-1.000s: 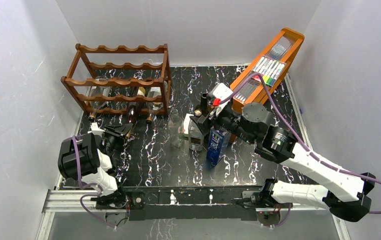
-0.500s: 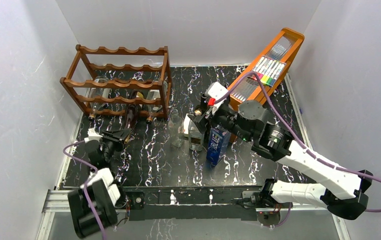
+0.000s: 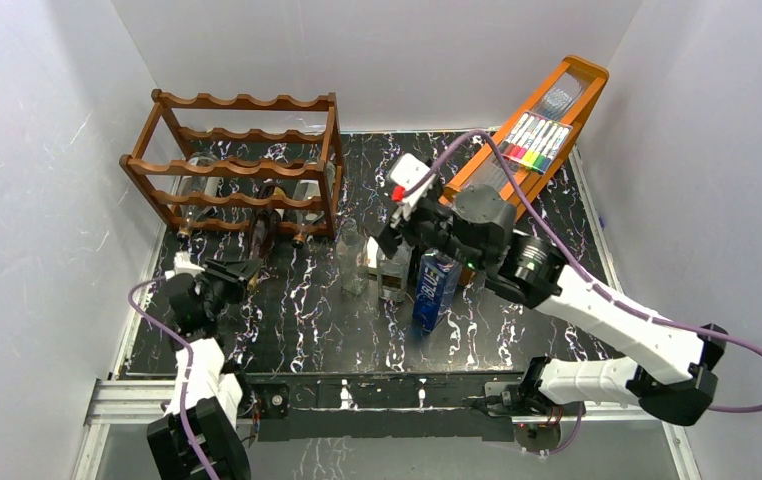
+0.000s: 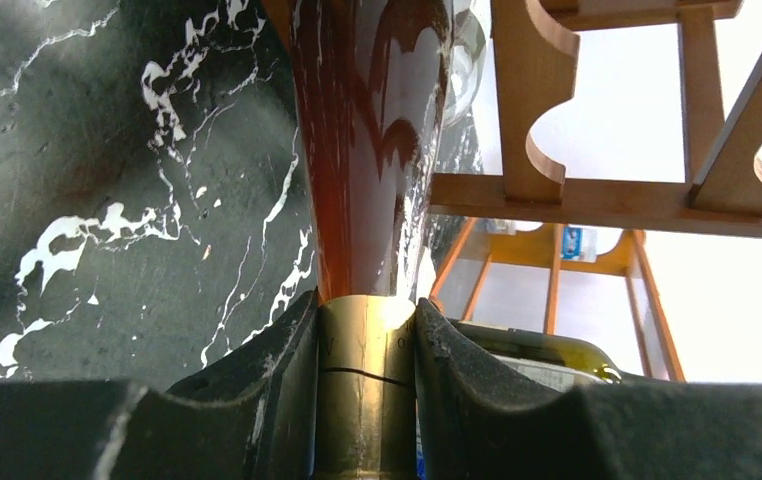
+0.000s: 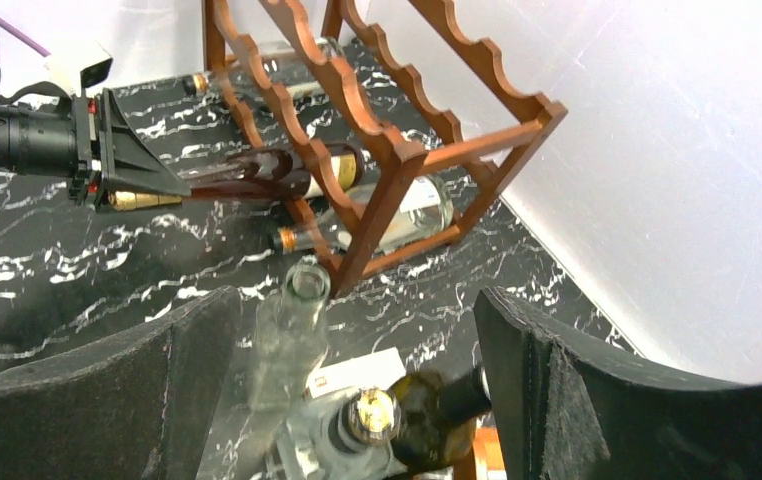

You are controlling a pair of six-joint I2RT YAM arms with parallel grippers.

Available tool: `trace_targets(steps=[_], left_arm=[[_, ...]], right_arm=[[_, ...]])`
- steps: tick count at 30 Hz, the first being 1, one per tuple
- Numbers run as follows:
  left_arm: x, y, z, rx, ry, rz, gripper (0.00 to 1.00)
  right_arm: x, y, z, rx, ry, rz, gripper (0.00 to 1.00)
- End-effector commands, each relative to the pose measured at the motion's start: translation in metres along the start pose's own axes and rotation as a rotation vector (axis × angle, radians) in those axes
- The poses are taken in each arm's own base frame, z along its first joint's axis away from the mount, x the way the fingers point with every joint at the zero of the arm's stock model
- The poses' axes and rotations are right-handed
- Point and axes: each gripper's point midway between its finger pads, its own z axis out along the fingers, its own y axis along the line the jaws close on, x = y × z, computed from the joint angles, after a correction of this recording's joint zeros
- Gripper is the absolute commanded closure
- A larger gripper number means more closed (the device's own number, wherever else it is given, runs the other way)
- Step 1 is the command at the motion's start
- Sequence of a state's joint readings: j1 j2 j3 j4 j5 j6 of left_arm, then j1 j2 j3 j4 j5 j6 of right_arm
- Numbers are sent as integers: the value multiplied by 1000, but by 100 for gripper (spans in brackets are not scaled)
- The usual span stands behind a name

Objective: Take the wine bottle off the wine rack

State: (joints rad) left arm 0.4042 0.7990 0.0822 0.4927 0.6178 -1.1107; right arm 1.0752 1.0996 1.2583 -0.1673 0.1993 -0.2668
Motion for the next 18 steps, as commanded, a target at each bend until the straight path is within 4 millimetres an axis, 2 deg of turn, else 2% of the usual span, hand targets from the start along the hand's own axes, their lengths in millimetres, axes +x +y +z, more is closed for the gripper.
trace_targets(steps=[1,5,8,11,18], left_arm=[[-17,-29,-9,-100,40,129,100],[-33,-31,-26,-266,15,234,100],[-35,-35,-29,-273,10,280,100],[-18,-41,-24,-152,73,301,100],[9,-24,-24,-108,143,191,100]], right_arm=[[-44,-10,15,19,-84,-4,2],[-45,-3,31,-14,-73,-3,2],[-42,7,42,-54,-68,6,2],[-43,12,48,-82,-68,8,2],[-41,9,45,-72,-61,-4,2]])
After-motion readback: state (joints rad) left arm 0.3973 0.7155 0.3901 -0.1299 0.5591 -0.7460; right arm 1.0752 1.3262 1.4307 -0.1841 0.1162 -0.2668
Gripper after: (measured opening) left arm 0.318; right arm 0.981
